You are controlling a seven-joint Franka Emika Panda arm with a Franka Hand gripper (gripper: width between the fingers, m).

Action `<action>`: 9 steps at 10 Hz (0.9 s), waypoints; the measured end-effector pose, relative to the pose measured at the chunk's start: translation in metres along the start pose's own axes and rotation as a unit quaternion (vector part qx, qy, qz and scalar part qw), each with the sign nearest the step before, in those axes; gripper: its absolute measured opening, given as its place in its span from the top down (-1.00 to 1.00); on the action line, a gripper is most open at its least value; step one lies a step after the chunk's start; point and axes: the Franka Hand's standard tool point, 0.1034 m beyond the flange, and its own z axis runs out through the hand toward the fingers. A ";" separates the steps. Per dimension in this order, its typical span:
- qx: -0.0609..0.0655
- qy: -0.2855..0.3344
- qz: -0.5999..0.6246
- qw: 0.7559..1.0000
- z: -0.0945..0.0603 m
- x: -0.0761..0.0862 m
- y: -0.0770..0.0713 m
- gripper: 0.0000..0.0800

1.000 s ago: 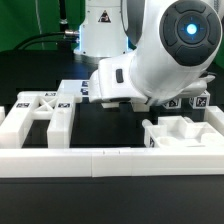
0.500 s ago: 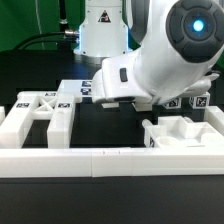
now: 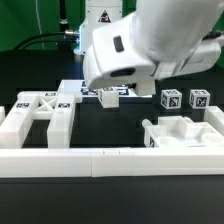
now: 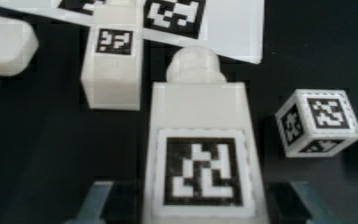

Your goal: Assemble chair

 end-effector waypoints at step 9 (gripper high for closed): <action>-0.036 0.241 -0.007 0.970 -0.044 0.010 0.004 0.28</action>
Offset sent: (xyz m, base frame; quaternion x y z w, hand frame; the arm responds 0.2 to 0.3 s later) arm -0.0043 0.0093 -0.0029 -0.0275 0.1108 -0.0442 0.9925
